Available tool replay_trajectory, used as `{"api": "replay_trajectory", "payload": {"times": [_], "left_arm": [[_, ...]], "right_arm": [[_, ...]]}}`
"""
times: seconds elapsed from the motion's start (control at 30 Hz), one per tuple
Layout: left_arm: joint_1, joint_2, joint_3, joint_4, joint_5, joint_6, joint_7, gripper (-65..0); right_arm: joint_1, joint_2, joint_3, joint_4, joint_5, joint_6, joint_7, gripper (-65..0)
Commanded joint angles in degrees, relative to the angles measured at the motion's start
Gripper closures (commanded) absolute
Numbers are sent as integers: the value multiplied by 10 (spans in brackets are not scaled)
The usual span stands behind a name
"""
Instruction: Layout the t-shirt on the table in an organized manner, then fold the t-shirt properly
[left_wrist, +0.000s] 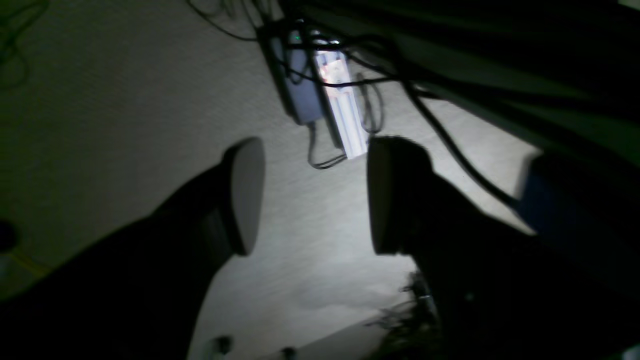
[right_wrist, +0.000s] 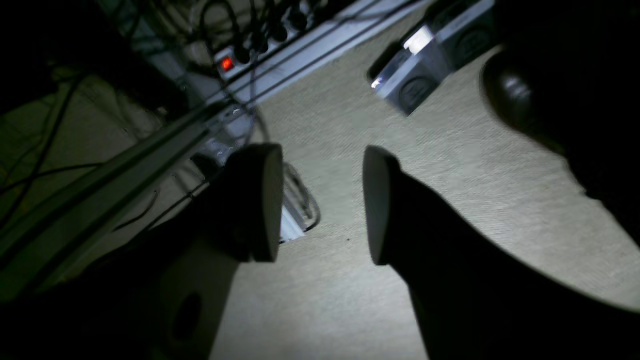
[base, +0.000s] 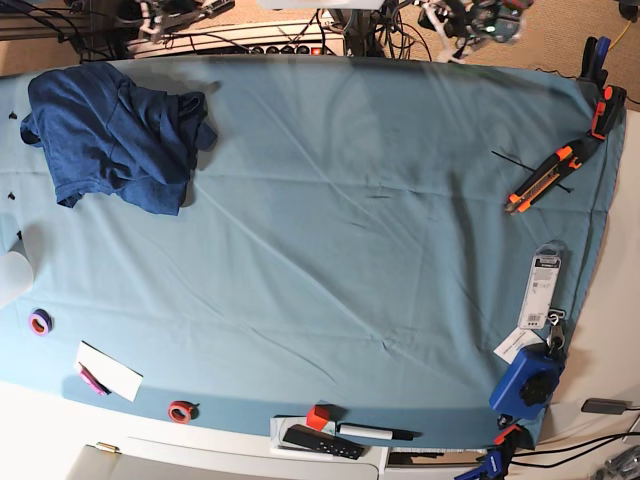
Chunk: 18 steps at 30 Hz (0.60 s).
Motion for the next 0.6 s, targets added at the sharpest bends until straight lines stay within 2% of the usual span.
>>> {"api": "replay_trajectory", "payload": {"times": [0.0,0.07,0.2,0.33,0.37,0.47,0.57], "left_arm": [[-9,6,12,-6,-2,9,-9,-309],[-25,21,35,-29,-2,41,-11,-309],[-51,55,63,-69,-1,95,-19,-309],[-60,85,64,-87,26,116,-21,-307],[-61,91,64,-87,29,123,-22,-293],[-61,104,64,-87,44,143,-22,-189],[-59,112,64,-87,47,169,-21,-102]], "right_arm": [[2,3,0,3,1,1,2,-255],[9,-6,-1,3,0,-1,-18,-247],[26,-23,-1,3,-7,-18,-86,-161],[34,-31,-1,3,-7,-20,-107,-89],[34,-31,-1,3,-7,-20,-106,-65],[34,-31,-1,3,15,-20,-105,-1],[34,-31,-1,3,33,-20,-104,0]]}}
